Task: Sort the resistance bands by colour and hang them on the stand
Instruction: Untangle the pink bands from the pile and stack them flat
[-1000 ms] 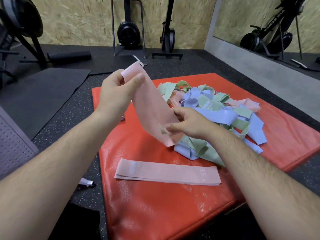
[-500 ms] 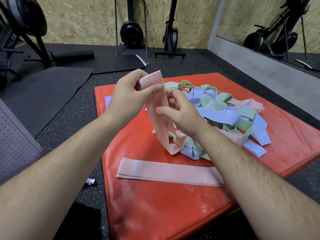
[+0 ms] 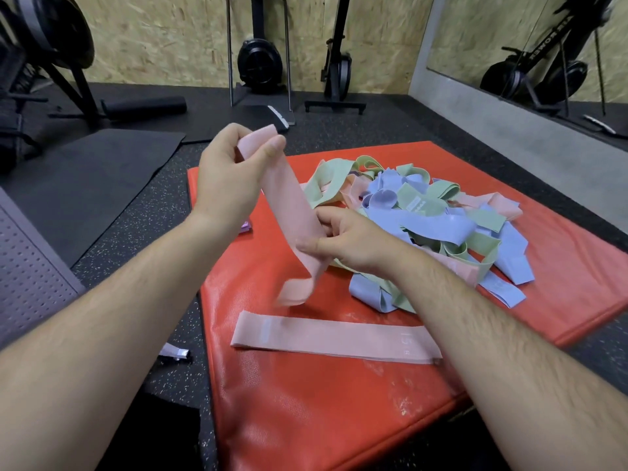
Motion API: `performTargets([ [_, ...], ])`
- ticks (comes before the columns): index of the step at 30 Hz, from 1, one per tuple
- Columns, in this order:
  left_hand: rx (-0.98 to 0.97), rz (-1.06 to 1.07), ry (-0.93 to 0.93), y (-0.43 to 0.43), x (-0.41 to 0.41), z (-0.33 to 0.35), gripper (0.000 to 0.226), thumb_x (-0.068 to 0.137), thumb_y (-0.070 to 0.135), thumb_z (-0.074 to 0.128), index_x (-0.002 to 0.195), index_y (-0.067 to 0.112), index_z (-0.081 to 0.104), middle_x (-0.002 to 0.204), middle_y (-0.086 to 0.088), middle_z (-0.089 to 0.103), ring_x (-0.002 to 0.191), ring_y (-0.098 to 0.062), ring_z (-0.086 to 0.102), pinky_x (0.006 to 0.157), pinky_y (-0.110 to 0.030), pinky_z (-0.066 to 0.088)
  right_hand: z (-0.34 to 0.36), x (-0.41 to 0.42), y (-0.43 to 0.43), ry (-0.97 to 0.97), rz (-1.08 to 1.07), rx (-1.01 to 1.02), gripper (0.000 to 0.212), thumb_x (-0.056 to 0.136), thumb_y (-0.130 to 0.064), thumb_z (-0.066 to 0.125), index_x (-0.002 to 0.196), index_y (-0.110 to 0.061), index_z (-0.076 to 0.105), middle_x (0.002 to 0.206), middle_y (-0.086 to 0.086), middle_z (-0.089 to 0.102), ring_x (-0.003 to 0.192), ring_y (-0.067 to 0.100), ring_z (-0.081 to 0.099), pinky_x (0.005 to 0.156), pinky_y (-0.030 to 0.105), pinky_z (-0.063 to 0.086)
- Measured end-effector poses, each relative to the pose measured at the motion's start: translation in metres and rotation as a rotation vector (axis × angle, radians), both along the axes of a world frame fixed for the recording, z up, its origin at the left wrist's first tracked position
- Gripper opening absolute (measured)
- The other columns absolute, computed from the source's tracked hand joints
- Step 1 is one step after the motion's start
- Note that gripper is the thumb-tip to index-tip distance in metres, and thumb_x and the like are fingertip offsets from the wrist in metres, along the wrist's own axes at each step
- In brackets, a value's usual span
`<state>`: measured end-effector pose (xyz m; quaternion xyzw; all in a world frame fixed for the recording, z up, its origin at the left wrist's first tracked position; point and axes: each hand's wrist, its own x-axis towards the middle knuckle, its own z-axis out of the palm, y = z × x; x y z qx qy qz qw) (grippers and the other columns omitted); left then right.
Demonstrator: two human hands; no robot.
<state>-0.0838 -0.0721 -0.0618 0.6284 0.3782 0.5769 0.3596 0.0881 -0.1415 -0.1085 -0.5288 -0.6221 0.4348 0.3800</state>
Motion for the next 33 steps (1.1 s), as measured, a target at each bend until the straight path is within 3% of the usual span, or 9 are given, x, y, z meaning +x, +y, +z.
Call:
performTargets([
  [2,-0.07,0.005,-0.044,0.007,-0.007,-0.004,0.034,0.086,0.038,0.074,0.072,0.021,0.048,0.07,0.002,0.046,0.063,-0.013,0.042,0.059,-0.03,0.037,0.003,0.01,-0.004,-0.033,-0.003,-0.045,0.023,0.086,-0.018,0.077,0.105,-0.01,0.066,0.1,0.009,0.073,0.096,0.023,0.069,0.095,0.049,0.052],
  [6,-0.135,0.046,-0.091,0.012,-0.017,-0.012,0.028,0.088,0.037,0.071,0.076,0.023,0.051,0.07,0.003,0.051,0.057,-0.011,0.044,0.055,-0.027,0.038,0.012,0.035,-0.017,-0.14,-0.015,-0.112,0.025,0.087,-0.016,0.077,0.107,-0.007,0.064,0.081,-0.004,0.068,0.075,0.006,0.063,0.073,0.021,0.047],
  [11,-0.222,0.087,-0.069,0.017,-0.032,-0.023,0.023,0.092,0.037,0.067,0.081,0.025,0.051,0.081,-0.001,0.056,0.057,-0.011,0.046,0.049,-0.023,0.037,0.012,0.074,-0.033,-0.248,-0.092,-0.148,0.015,0.085,-0.017,0.079,0.095,-0.02,0.068,0.078,-0.007,0.068,0.074,0.012,0.065,0.065,0.023,0.051],
  [17,-0.351,0.045,0.073,0.015,-0.053,-0.037,0.03,0.094,0.033,0.067,0.074,0.024,0.047,0.071,0.005,0.054,0.055,-0.011,0.043,0.048,-0.025,0.032,0.011,0.108,-0.063,-0.321,-0.224,-0.19,0.016,0.088,-0.007,0.074,0.101,-0.001,0.068,0.083,0.014,0.068,0.068,0.015,0.067,0.071,0.028,0.057],
  [20,-0.423,-0.018,0.165,0.009,-0.064,-0.046,0.03,0.091,0.027,0.071,0.071,0.021,0.05,0.065,0.007,0.054,0.057,-0.01,0.042,0.053,-0.025,0.035,0.009,0.119,-0.077,-0.33,-0.268,-0.196,0.009,0.091,-0.005,0.071,0.1,-0.004,0.068,0.079,0.009,0.067,0.071,0.015,0.066,0.078,0.035,0.058],
  [25,-0.5,-0.103,0.274,-0.014,-0.071,-0.067,0.02,0.084,0.012,0.077,0.076,0.018,0.059,0.067,0.004,0.059,0.054,-0.005,0.049,0.052,-0.021,0.038,0.008,0.117,-0.098,-0.35,-0.309,-0.241,0.015,0.092,0.002,0.066,0.105,-0.002,0.062,0.079,0.013,0.062,0.053,0.003,0.063,0.049,0.015,0.046],
  [28,-0.525,-0.133,0.363,-0.029,-0.076,-0.079,0.014,0.082,0.01,0.079,0.089,0.012,0.067,0.073,-0.001,0.063,0.059,-0.008,0.053,0.053,-0.021,0.041,-0.004,0.116,-0.11,-0.366,-0.286,-0.303,0.023,0.089,0.007,0.066,0.109,0.006,0.056,0.075,0.017,0.058,0.049,0.005,0.061,0.048,0.018,0.045],
  [31,-0.523,-0.153,0.45,-0.045,-0.077,-0.091,0.011,0.082,0.008,0.079,0.087,0.008,0.069,0.071,-0.002,0.063,0.059,-0.01,0.054,0.05,-0.018,0.046,-0.018,0.115,-0.121,-0.393,-0.279,-0.343,0.022,0.087,0.007,0.069,0.105,0.003,0.057,0.058,0.005,0.062,0.045,0.01,0.055,0.046,0.02,0.044],
  [33,-0.522,-0.151,0.477,-0.052,-0.076,-0.099,0.012,0.081,0.008,0.079,0.085,0.007,0.068,0.071,-0.005,0.063,0.057,-0.013,0.054,0.047,-0.016,0.047,-0.027,0.112,-0.127,-0.456,-0.287,-0.356,0.022,0.085,0.004,0.072,0.102,0.001,0.06,0.058,0.004,0.063,0.046,0.012,0.053,0.047,0.022,0.042],
])
